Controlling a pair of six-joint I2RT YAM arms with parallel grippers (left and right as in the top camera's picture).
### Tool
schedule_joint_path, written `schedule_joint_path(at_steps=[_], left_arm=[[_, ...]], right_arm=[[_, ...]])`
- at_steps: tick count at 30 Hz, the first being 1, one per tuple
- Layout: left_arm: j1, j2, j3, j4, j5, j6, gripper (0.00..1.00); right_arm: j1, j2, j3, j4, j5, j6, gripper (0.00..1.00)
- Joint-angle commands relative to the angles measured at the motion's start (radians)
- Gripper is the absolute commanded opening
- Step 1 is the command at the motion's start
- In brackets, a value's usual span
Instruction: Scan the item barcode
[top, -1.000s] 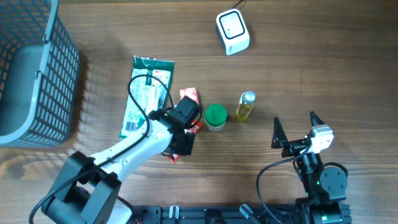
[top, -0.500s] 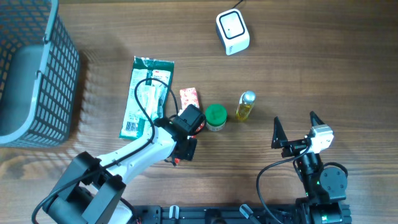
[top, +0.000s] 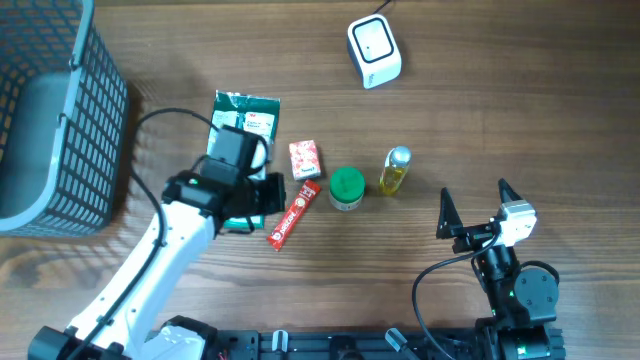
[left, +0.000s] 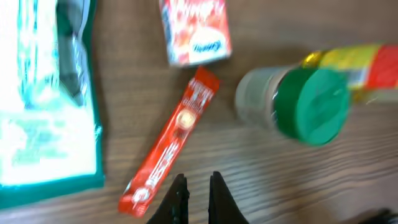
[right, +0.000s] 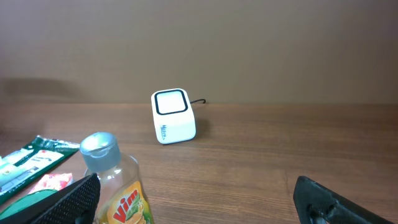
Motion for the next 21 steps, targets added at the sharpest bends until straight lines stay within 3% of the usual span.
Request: schedule_joint_path(at_steps=[1, 6, 9, 14, 21], left_arm=[[0.051, 0.053, 0.001, 0.028, 0.122, 0.006, 0.04], [0.005, 0.137, 0.001, -0.058, 0.11, 0.145, 0.25], [-0.089, 0.176, 0.001, -0.116, -0.089, 0.152, 0.38], [-0.249, 0.228, 0.0, -0.096, -0.344, 0.151, 0.39], [-0.298, 0.351, 0.0, -0.054, -0.411, 0.132, 0.42]], right_arm=[[-0.005, -0.004, -0.001, 0.002, 0.009, 0.011, 1.0], [-0.005, -0.004, -0.001, 0.002, 0.009, 0.011, 1.0], [-0.005, -0.004, -0.001, 0.002, 0.009, 0.011, 1.0], [-0.005, -0.004, -0.001, 0.002, 0.009, 0.011, 1.0], [-0.005, -0.004, -0.001, 0.002, 0.009, 0.011, 1.0]])
